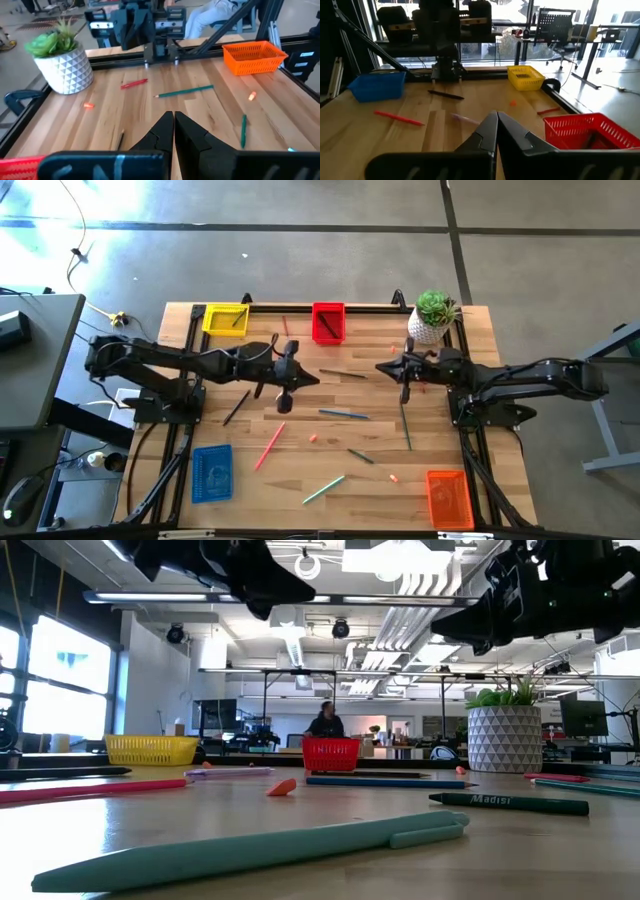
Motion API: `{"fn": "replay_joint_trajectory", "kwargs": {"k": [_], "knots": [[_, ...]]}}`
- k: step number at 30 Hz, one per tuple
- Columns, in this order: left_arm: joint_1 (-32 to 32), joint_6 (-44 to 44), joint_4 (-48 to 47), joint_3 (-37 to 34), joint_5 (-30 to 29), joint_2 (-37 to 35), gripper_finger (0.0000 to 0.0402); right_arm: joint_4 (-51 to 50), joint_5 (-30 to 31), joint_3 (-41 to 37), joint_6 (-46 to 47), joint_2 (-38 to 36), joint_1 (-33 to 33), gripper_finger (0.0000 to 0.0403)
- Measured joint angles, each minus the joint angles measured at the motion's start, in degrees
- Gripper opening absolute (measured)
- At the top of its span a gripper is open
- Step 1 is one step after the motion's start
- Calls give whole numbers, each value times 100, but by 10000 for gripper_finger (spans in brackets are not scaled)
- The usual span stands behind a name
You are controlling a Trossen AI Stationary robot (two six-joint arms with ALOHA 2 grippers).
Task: Sort crayons/erasers/pens/pencils in bins
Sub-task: Put the blue pencil into the orange bin
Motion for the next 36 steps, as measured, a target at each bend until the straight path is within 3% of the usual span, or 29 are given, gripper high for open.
{"fn": "replay_joint_trajectory", "kwargs": {"k": [6, 13, 18, 23, 29, 36], "knots": [[-41, -26, 1407, -650, 4, 200, 5, -21, 30, 0, -132, 30, 1, 0], [24, 84, 2900, -1664, -18, 204, 5, -808, 688, 444, -282, 30, 2, 0], [22, -39, 2841, -1793, -16, 202, 5, -1881, 1208, 982, -165, 32, 2, 0], [-64, -98, 2882, -1793, -18, 200, 5, -2435, 1299, 1221, -146, 32, 2, 0], [-148, -418, 2922, -1793, -16, 199, 5, -3037, 519, 1507, 388, 32, 4, 0], [-1, -833, 2911, -1793, -327, 200, 2, -3629, 549, 1714, 491, 32, 0, 0]]}}
